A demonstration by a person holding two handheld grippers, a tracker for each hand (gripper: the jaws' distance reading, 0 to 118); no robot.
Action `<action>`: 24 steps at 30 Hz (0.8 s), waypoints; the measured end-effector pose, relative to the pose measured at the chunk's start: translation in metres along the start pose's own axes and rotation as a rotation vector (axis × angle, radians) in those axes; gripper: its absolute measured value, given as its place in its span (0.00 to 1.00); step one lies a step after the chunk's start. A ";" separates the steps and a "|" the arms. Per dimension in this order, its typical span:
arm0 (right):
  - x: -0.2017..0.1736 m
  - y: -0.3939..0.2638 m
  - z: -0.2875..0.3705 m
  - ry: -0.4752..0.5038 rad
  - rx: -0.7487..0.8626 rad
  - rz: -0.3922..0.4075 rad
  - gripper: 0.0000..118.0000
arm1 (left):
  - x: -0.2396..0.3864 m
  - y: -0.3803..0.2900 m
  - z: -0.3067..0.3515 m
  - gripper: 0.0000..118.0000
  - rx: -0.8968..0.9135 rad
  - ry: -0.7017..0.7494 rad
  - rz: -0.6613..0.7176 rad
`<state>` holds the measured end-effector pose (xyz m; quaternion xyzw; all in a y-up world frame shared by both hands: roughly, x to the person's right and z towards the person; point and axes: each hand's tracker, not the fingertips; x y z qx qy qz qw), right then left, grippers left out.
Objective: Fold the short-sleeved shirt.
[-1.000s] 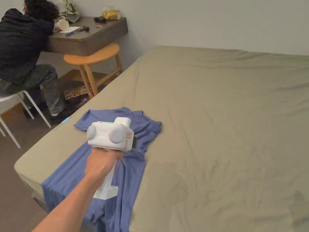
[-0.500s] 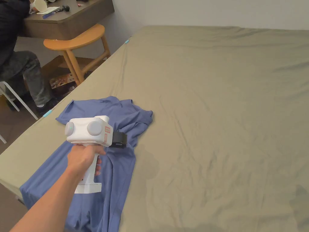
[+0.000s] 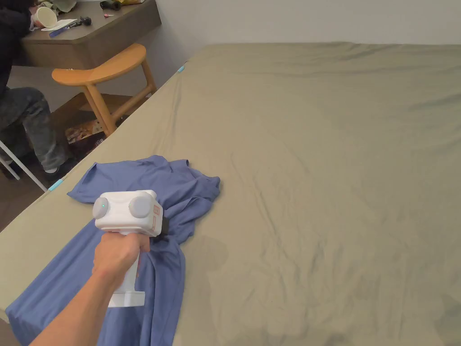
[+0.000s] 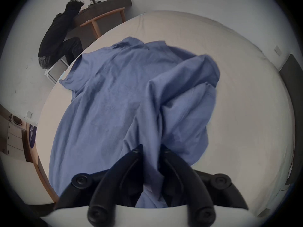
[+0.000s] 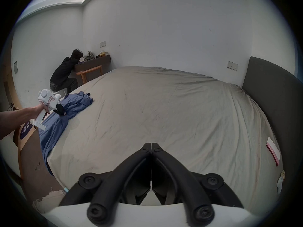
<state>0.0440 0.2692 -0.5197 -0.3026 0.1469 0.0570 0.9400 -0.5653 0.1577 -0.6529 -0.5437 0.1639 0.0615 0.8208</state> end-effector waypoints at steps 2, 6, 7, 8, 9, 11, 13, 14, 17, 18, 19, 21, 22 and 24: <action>-0.002 -0.001 0.000 -0.004 0.001 0.011 0.01 | -0.002 -0.002 0.001 0.12 0.010 -0.009 0.011; -0.004 0.000 0.003 0.002 0.007 0.019 0.01 | -0.001 -0.003 0.013 0.11 0.075 0.000 0.021; -0.004 0.000 0.005 0.006 0.010 0.018 0.01 | 0.001 -0.004 0.020 0.10 0.098 0.001 0.010; -0.004 0.000 0.006 0.007 0.011 0.016 0.01 | 0.002 -0.004 0.026 0.10 0.127 0.002 0.004; -0.004 -0.001 0.008 0.007 0.013 0.015 0.01 | 0.003 -0.003 0.035 0.10 0.161 0.002 0.001; -0.004 -0.004 0.015 -0.009 0.026 0.014 0.01 | 0.005 0.000 0.057 0.10 0.240 -0.015 -0.001; -0.003 -0.006 0.025 -0.026 0.041 0.013 0.01 | 0.006 0.002 0.084 0.09 0.325 -0.033 0.022; -0.002 -0.006 0.029 -0.024 0.042 0.011 0.01 | 0.006 0.002 0.098 0.09 0.374 -0.049 0.025; 0.001 -0.007 0.042 -0.027 0.055 -0.001 0.01 | 0.012 0.008 0.139 0.09 0.490 -0.037 -0.049; 0.002 -0.007 0.047 -0.030 0.058 -0.003 0.01 | 0.014 0.010 0.154 0.09 0.525 -0.036 -0.076; 0.003 -0.006 0.051 -0.033 0.063 -0.004 0.01 | 0.016 0.013 0.168 0.09 0.557 -0.038 -0.087; 0.005 -0.005 0.060 -0.037 0.078 -0.020 0.01 | 0.018 0.016 0.198 0.09 0.634 -0.036 -0.097; 0.007 -0.005 0.065 -0.036 0.090 -0.035 0.01 | 0.019 0.018 0.215 0.09 0.668 -0.042 -0.085; 0.008 -0.003 0.075 -0.042 0.120 -0.057 0.01 | 0.021 0.019 0.247 0.09 0.737 -0.076 -0.069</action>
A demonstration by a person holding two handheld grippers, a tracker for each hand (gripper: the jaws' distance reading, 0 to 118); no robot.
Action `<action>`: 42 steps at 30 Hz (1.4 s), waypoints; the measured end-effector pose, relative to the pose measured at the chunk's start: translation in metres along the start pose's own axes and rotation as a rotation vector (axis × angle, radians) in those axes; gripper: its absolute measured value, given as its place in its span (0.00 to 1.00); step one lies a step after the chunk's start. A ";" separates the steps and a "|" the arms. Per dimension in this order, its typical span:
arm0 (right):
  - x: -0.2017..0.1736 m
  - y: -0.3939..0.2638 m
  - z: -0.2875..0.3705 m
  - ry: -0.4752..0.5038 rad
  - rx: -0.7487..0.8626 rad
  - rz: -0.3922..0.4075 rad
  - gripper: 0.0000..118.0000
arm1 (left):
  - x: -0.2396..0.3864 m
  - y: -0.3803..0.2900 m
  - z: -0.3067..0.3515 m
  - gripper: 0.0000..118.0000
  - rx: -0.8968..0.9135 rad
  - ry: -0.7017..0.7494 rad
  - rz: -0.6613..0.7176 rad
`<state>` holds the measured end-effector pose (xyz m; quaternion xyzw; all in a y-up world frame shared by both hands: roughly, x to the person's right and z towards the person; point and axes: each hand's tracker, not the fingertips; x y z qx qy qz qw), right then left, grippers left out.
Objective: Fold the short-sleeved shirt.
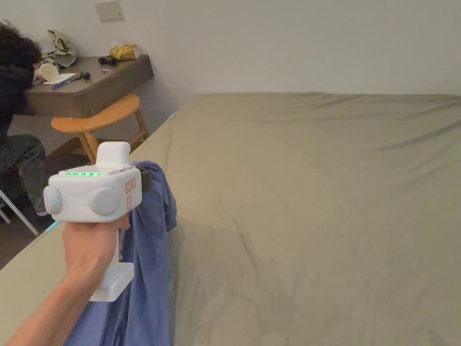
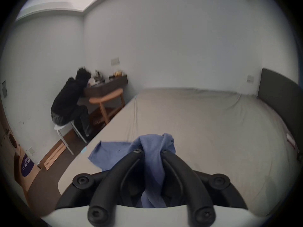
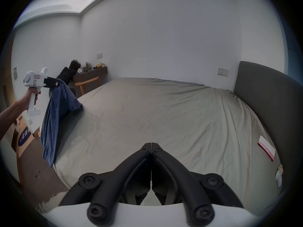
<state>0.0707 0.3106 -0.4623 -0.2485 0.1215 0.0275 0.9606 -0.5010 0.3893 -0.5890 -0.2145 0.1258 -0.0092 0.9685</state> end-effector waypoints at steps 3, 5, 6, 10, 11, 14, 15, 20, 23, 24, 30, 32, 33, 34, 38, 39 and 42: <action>0.002 0.005 0.013 0.006 0.025 -0.018 0.01 | 0.002 0.036 0.034 0.09 0.114 -0.022 -0.005; 0.004 0.008 0.020 0.009 0.038 -0.021 0.01 | 0.003 0.060 0.052 0.09 0.163 -0.047 0.003; 0.004 0.009 0.024 0.006 0.048 -0.021 0.01 | 0.003 0.072 0.060 0.09 0.190 -0.058 0.017; 0.010 0.015 0.040 0.000 0.080 -0.033 0.01 | 0.013 0.100 0.087 0.09 0.261 -0.105 0.050; 0.012 0.015 0.045 -0.003 0.088 -0.039 0.01 | 0.020 0.102 0.091 0.09 0.261 -0.106 0.042; 0.017 0.015 0.059 -0.016 0.104 -0.043 0.01 | 0.031 0.106 0.103 0.09 0.280 -0.187 0.102; 0.020 0.015 0.063 -0.023 0.109 -0.043 0.01 | 0.036 0.107 0.105 0.09 0.287 -0.203 0.114; 0.036 0.013 0.082 -0.056 0.128 -0.067 0.01 | 0.074 0.115 0.110 0.09 0.277 -0.257 0.059; 0.047 0.008 0.092 -0.077 0.135 -0.080 0.01 | 0.104 0.110 0.113 0.09 0.267 -0.319 0.037; 0.050 0.006 0.095 -0.084 0.134 -0.084 0.01 | 0.114 0.107 0.115 0.09 0.260 -0.339 0.035; 0.069 -0.009 0.103 -0.111 0.120 -0.136 0.01 | 0.188 0.083 0.128 0.09 0.226 -0.475 -0.038; 0.073 -0.015 0.110 -0.122 0.125 -0.139 0.01 | 0.215 0.069 0.136 0.09 0.200 -0.533 -0.064; 0.075 -0.017 0.113 -0.127 0.127 -0.146 0.01 | 0.228 0.060 0.142 0.09 0.204 -0.533 -0.078; 0.077 -0.019 0.116 -0.132 0.129 -0.151 0.01 | 0.243 0.050 0.148 0.09 0.195 -0.564 -0.107; 0.088 -0.027 0.127 -0.166 0.132 -0.171 0.01 | 0.295 0.006 0.166 0.09 0.172 -0.645 -0.187; 0.091 -0.029 0.130 -0.172 0.132 -0.180 0.01 | 0.308 -0.006 0.170 0.09 0.137 -0.647 -0.214; 0.101 -0.038 0.136 -0.193 0.130 -0.170 0.01 | 0.354 -0.048 0.186 0.09 0.088 -0.678 -0.255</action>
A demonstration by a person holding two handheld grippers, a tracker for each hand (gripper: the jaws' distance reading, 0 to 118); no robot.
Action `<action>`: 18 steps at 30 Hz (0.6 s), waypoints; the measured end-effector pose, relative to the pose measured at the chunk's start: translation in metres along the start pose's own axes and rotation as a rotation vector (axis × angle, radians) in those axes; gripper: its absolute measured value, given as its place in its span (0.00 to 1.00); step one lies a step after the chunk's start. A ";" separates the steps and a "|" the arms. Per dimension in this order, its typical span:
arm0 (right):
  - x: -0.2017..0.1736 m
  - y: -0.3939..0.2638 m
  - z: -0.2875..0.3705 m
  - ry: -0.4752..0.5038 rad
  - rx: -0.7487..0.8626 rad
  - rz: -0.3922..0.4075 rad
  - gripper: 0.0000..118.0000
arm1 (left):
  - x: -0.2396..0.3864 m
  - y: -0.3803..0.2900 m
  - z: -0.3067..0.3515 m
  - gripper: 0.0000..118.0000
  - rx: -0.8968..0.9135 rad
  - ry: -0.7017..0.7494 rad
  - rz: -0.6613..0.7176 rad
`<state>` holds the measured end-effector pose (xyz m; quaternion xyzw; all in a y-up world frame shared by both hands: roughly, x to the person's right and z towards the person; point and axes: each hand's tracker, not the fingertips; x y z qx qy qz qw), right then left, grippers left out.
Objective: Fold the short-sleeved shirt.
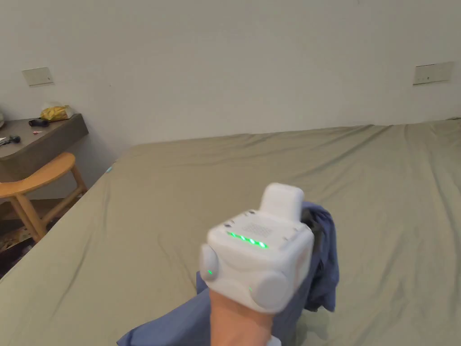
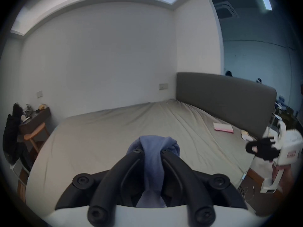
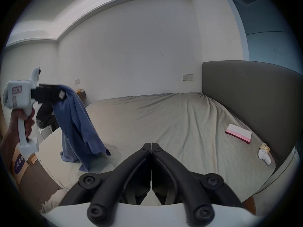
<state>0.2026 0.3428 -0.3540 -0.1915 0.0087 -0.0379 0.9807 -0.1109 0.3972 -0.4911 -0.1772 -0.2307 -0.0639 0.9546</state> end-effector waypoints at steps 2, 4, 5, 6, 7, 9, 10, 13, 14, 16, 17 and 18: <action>0.008 -0.004 0.003 -0.032 -0.018 0.014 0.01 | 0.036 -0.021 -0.016 0.09 -0.051 -0.021 -0.078; 0.016 -0.008 0.008 -0.061 -0.031 0.029 0.01 | 0.066 -0.044 -0.037 0.09 -0.097 -0.035 -0.116; 0.020 -0.011 0.010 -0.071 -0.036 0.025 0.01 | 0.079 -0.057 -0.049 0.09 -0.118 -0.045 -0.124; 0.024 -0.015 0.011 -0.076 -0.039 0.014 0.01 | 0.090 -0.069 -0.061 0.09 -0.160 -0.058 -0.138; 0.029 -0.019 0.013 -0.084 -0.046 -0.002 0.01 | 0.100 -0.083 -0.077 0.09 -0.234 -0.070 -0.140; 0.034 -0.027 0.012 -0.088 -0.065 -0.025 0.01 | 0.120 -0.112 -0.096 0.09 -0.319 -0.096 -0.158; 0.036 -0.031 0.012 -0.089 -0.072 -0.029 0.01 | 0.129 -0.126 -0.105 0.09 -0.359 -0.100 -0.183; 0.039 -0.041 0.012 -0.093 -0.086 -0.039 0.01 | 0.150 -0.161 -0.123 0.09 -0.442 -0.081 -0.244; 0.039 -0.044 0.012 -0.095 -0.091 -0.048 0.01 | 0.155 -0.170 -0.128 0.09 -0.473 -0.068 -0.239; 0.050 -0.055 0.006 -0.090 -0.096 -0.065 0.01 | 0.159 -0.183 -0.133 0.09 -0.503 -0.110 -0.174; 0.050 -0.057 0.005 -0.090 -0.099 -0.073 0.01 | 0.161 -0.188 -0.135 0.09 -0.518 -0.110 -0.165; 0.050 -0.059 0.004 -0.089 -0.103 -0.077 0.01 | 0.164 -0.193 -0.136 0.09 -0.521 -0.108 -0.180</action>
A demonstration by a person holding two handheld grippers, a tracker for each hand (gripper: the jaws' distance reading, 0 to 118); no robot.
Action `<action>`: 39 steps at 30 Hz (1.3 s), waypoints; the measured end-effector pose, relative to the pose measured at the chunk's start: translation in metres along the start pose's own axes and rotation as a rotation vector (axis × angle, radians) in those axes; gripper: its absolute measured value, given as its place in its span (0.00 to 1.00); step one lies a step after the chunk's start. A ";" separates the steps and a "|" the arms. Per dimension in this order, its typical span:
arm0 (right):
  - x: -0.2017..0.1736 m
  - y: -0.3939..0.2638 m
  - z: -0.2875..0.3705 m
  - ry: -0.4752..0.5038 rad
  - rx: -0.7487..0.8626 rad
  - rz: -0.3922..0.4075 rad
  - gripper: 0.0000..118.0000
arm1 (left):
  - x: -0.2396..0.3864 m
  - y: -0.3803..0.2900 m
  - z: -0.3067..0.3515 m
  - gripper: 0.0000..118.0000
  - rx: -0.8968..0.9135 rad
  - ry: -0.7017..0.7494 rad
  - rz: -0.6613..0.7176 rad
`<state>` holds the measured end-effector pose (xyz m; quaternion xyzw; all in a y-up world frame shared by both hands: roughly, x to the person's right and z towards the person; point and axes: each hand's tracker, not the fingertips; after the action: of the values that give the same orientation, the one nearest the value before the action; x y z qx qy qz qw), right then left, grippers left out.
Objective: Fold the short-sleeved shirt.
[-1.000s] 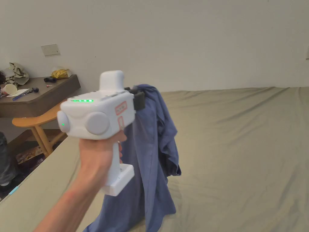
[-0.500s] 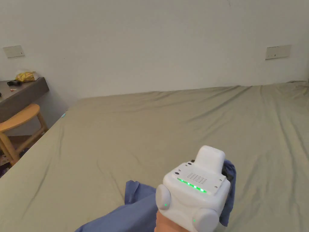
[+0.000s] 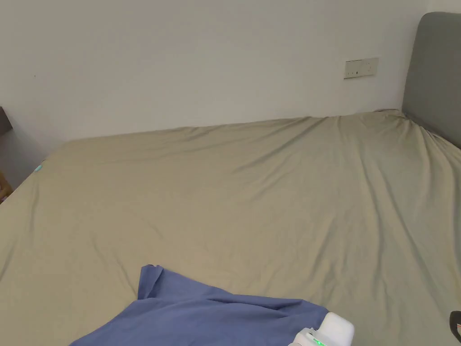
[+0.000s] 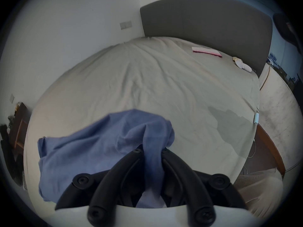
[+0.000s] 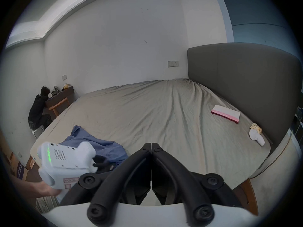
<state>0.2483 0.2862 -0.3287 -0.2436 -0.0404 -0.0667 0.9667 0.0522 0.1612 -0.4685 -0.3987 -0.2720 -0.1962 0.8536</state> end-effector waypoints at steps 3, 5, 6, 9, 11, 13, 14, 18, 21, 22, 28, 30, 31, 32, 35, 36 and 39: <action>-0.002 -0.003 -0.002 0.009 -0.011 0.005 0.01 | 0.006 -0.007 -0.008 0.09 -0.019 0.003 -0.042; -0.004 -0.003 -0.002 0.012 -0.018 0.013 0.01 | 0.004 -0.008 -0.008 0.09 -0.021 -0.001 -0.020; -0.004 -0.003 -0.002 0.015 -0.018 0.014 0.01 | 0.001 -0.008 -0.008 0.09 -0.024 -0.012 -0.001; -0.006 -0.003 -0.002 0.018 -0.019 0.013 0.01 | -0.003 -0.006 -0.008 0.09 -0.019 -0.003 0.007; -0.008 -0.003 -0.001 0.020 -0.018 0.013 0.01 | -0.007 -0.006 -0.007 0.09 -0.015 -0.018 0.022; -0.011 -0.001 0.002 0.022 -0.013 0.011 0.01 | -0.008 -0.005 -0.002 0.19 0.000 -0.024 0.067; -0.013 -0.001 0.004 0.023 -0.012 0.010 0.01 | -0.011 -0.004 0.000 0.35 0.013 -0.035 0.091; -0.018 0.001 0.011 0.021 -0.006 0.020 0.01 | -0.023 -0.004 0.020 0.94 0.101 -0.025 0.150; -0.022 0.004 0.019 0.023 0.008 0.024 0.01 | -0.036 -0.007 0.041 0.95 0.130 -0.034 0.134; -0.024 0.005 0.022 0.024 0.013 0.026 0.01 | -0.042 -0.009 0.054 0.95 0.163 -0.029 0.136; -0.039 0.015 0.045 0.041 0.083 0.052 0.01 | -0.117 -0.049 0.166 0.95 0.444 0.004 0.358; -0.046 0.018 0.053 0.035 0.116 0.076 0.01 | -0.145 -0.069 0.209 0.95 0.519 0.119 0.393; -0.049 0.019 0.055 0.038 0.128 0.078 0.01 | -0.150 -0.069 0.238 0.94 0.548 0.197 0.370; -0.051 0.020 0.057 0.044 0.137 0.079 0.01 | -0.158 -0.074 0.257 0.90 0.571 0.245 0.369; -0.060 0.024 0.062 0.053 0.179 0.076 0.01 | -0.205 -0.111 0.297 0.26 0.602 0.343 0.399; -0.064 0.026 0.063 0.042 0.187 0.076 0.01 | -0.221 -0.124 0.304 0.14 0.620 0.381 0.381; -0.076 0.031 0.065 0.020 0.208 0.095 0.01 | -0.240 -0.166 0.330 0.00 0.667 0.563 0.457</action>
<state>0.1753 0.3524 -0.2945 -0.1431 -0.0259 -0.0187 0.9892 -0.3268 0.3489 -0.3458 -0.0847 0.0158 -0.0064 0.9963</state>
